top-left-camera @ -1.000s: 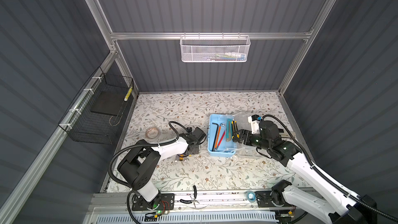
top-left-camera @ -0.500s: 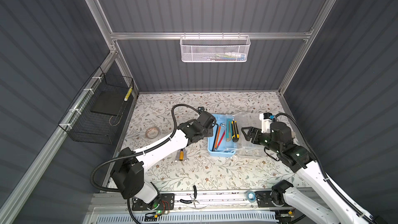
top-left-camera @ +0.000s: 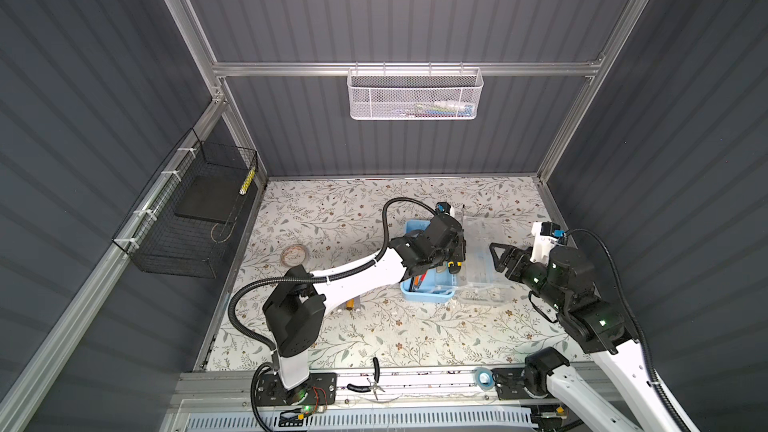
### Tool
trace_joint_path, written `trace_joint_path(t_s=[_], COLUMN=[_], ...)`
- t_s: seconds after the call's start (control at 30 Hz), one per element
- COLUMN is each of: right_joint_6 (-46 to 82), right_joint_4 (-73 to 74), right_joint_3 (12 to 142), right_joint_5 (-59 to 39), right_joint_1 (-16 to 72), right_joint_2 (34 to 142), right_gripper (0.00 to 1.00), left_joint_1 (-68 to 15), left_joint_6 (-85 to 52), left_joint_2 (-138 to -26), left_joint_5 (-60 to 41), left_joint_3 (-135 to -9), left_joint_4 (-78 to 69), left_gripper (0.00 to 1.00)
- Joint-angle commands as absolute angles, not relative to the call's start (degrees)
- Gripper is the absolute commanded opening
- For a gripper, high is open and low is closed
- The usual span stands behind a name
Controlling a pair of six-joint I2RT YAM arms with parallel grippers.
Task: Pack the tool kit
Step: 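Lift the black-yellow screwdriver and carry it over the blue box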
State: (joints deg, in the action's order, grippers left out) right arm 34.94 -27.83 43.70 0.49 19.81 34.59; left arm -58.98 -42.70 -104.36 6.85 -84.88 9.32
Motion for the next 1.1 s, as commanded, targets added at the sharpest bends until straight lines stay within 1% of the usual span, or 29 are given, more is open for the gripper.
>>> trace_joint_path(t_s=[0.0, 0.47, 0.57, 0.67, 0.7, 0.9, 1.07], right_joint_6=[35.1, 35.2, 35.2, 35.3, 35.3, 35.0, 34.5], right_joint_4=[-29.2, -29.1, -29.1, -28.7, -28.6, -28.5, -28.6], right_joint_3=[42.8, 41.2, 40.9, 40.6, 40.5, 40.8, 41.4], right_joint_5=[1.3, 0.0, -0.2, -0.3, -0.3, -0.7, -0.6], right_joint_1=[19.6, 19.2, 19.1, 19.1, 19.2, 19.1, 19.1], right_joint_2=[33.7, 33.0, 33.1, 33.1, 33.2, 33.4, 33.5], right_gripper=[0.79, 0.79, 0.8, 0.8, 0.8, 0.79, 0.8], left_joint_1=[-60.0, -61.3, -61.4, -61.8, -61.8, -62.1, -62.1], left_joint_6=[-44.1, -48.9, -49.1, -49.5, -49.5, -48.8, -48.4], left_joint_2=[-105.9, -113.3, -114.8, -115.8, -116.1, -116.6, -116.7], left_joint_5=[4.8, 1.3, 0.5, -0.3, -0.4, -0.2, -0.4], left_joint_3=[-88.3, -89.9, -90.7, -90.7, -90.9, -91.8, -91.9], left_joint_4=[6.6, 3.2, 3.3, 3.0, 3.1, 3.5, 3.2], left_gripper=[0.0, 0.01, 0.09, 0.24, 0.27, 0.36, 0.37])
